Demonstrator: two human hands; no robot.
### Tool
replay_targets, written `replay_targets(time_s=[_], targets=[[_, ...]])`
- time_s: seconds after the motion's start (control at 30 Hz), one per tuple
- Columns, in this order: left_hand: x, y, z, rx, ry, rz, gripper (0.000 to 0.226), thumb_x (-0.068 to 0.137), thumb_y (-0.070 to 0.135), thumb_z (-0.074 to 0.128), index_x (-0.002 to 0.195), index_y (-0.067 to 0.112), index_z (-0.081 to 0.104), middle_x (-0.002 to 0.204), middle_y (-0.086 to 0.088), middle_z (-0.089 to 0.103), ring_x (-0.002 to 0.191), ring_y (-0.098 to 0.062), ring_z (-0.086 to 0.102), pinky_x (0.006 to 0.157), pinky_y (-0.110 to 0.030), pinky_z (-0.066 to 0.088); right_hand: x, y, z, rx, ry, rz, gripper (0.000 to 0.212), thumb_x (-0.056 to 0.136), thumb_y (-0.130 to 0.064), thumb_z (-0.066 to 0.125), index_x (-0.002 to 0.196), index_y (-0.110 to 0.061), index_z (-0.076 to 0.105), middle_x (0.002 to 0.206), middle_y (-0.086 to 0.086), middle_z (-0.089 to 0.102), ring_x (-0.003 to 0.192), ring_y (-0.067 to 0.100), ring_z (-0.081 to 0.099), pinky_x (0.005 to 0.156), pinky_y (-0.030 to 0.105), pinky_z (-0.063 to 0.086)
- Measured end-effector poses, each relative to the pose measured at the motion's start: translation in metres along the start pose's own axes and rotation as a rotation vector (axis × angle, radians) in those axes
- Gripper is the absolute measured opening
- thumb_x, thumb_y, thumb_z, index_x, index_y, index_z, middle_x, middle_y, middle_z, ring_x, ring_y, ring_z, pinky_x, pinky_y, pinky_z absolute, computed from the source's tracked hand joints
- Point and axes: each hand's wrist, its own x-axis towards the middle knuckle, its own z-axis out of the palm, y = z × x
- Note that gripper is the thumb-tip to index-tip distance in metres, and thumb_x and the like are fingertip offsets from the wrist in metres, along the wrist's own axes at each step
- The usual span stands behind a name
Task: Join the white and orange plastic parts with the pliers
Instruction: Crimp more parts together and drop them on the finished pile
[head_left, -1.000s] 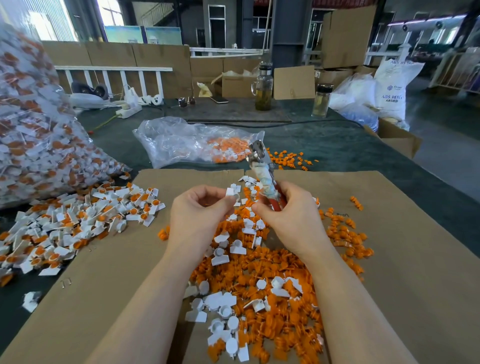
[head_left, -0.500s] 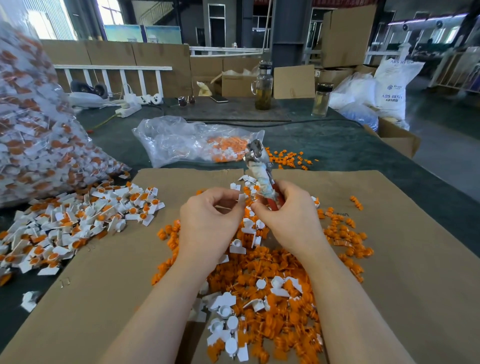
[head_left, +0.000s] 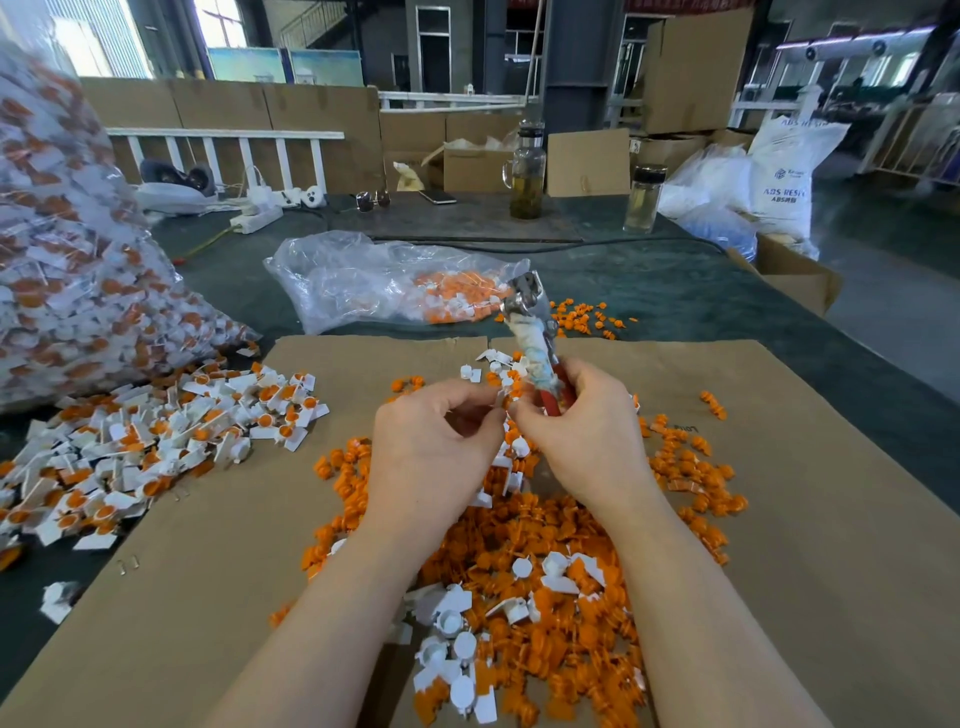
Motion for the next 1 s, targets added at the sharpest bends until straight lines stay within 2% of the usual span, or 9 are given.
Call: replay_targets(time_s=[0.13, 0.23, 0.37, 0.47, 0.53, 0.67, 0.73, 0.83, 1.0], targets=[[0.0005, -0.0002, -0.0005, 0.015, -0.019, 0.030, 0.016, 0.082, 0.014, 0.077, 0.086, 0.030, 0.078, 0.064, 0.034, 0.060, 0.071, 0.013, 0.062, 0.060, 0.001, 0.041, -0.0002, -0.0006, -0.0014, -0.024, -0.023, 0.001, 0.021, 0.080, -0.019, 0.071, 0.087, -0.034, 0.058, 0.075, -0.014, 0.064, 0.072, 0.002, 0.061, 0.060, 0.021, 0.049], [0.0010, -0.0019, -0.0017, 0.033, -0.037, 0.046, 0.018, 0.082, 0.013, 0.077, 0.086, 0.030, 0.079, 0.064, 0.036, 0.059, 0.073, 0.013, 0.062, 0.063, 0.000, 0.042, 0.0006, 0.0003, -0.0021, -0.022, -0.047, 0.005, 0.017, 0.080, -0.019, 0.071, 0.090, -0.028, 0.062, 0.075, -0.013, 0.064, 0.071, 0.003, 0.061, 0.060, 0.022, 0.048], [0.0015, -0.0035, -0.0032, 0.084, -0.055, 0.085, 0.018, 0.081, 0.013, 0.076, 0.088, 0.030, 0.079, 0.073, 0.027, 0.066, 0.077, 0.007, 0.064, 0.069, -0.008, 0.050, 0.0007, 0.0018, -0.0026, -0.008, -0.067, 0.006, 0.015, 0.080, -0.017, 0.071, 0.093, -0.021, 0.065, 0.074, -0.011, 0.063, 0.068, 0.003, 0.059, 0.057, 0.020, 0.042], [0.0015, -0.0037, -0.0035, 0.126, -0.079, 0.137, 0.018, 0.081, 0.013, 0.075, 0.090, 0.029, 0.079, 0.079, 0.021, 0.071, 0.077, 0.003, 0.065, 0.073, -0.017, 0.055, 0.0012, 0.0024, -0.0030, -0.004, -0.066, 0.005, 0.013, 0.080, -0.016, 0.071, 0.090, -0.021, 0.064, 0.071, -0.013, 0.061, 0.063, 0.001, 0.056, 0.056, 0.016, 0.038], [0.0014, -0.0037, -0.0027, 0.139, -0.067, 0.135, 0.018, 0.081, 0.014, 0.075, 0.090, 0.029, 0.079, 0.077, 0.023, 0.069, 0.077, 0.005, 0.065, 0.073, -0.014, 0.053, 0.0015, 0.0022, -0.0022, 0.008, -0.058, 0.012, 0.014, 0.080, -0.016, 0.072, 0.090, -0.022, 0.063, 0.072, -0.013, 0.061, 0.064, 0.000, 0.056, 0.056, 0.016, 0.038], [0.0006, -0.0038, 0.0000, 0.048, -0.006, 0.008, 0.017, 0.082, 0.018, 0.076, 0.085, 0.035, 0.077, 0.063, 0.030, 0.063, 0.073, 0.011, 0.062, 0.065, -0.002, 0.045, 0.0009, -0.0005, -0.0007, 0.026, -0.040, 0.020, 0.020, 0.080, -0.024, 0.075, 0.092, -0.029, 0.060, 0.080, -0.015, 0.064, 0.075, -0.001, 0.061, 0.062, 0.017, 0.046], [0.0012, -0.0047, 0.0014, -0.076, 0.014, -0.108, 0.015, 0.083, 0.021, 0.077, 0.081, 0.036, 0.075, 0.067, 0.022, 0.069, 0.071, 0.005, 0.066, 0.064, -0.009, 0.050, 0.0008, -0.0023, -0.0010, 0.091, -0.048, 0.030, 0.020, 0.081, -0.023, 0.076, 0.092, -0.030, 0.061, 0.082, -0.015, 0.066, 0.078, -0.003, 0.063, 0.062, 0.011, 0.047], [0.0024, -0.0050, 0.0018, -0.259, 0.018, -0.240, 0.007, 0.084, 0.022, 0.078, 0.090, 0.024, 0.078, 0.075, 0.008, 0.075, 0.074, -0.007, 0.072, 0.074, -0.028, 0.060, 0.0008, -0.0039, -0.0023, 0.209, -0.075, 0.053, 0.019, 0.082, -0.017, 0.076, 0.091, -0.028, 0.063, 0.080, -0.013, 0.067, 0.077, -0.006, 0.063, 0.062, 0.007, 0.047], [0.0024, -0.0034, 0.0005, -0.404, 0.015, -0.308, 0.011, 0.082, 0.010, 0.078, 0.092, 0.016, 0.076, 0.078, -0.002, 0.076, 0.077, -0.017, 0.075, 0.079, -0.037, 0.061, 0.0006, -0.0052, -0.0036, 0.271, -0.081, 0.050, 0.017, 0.083, -0.014, 0.075, 0.091, -0.024, 0.064, 0.079, -0.012, 0.066, 0.075, -0.006, 0.063, 0.063, 0.009, 0.046]])
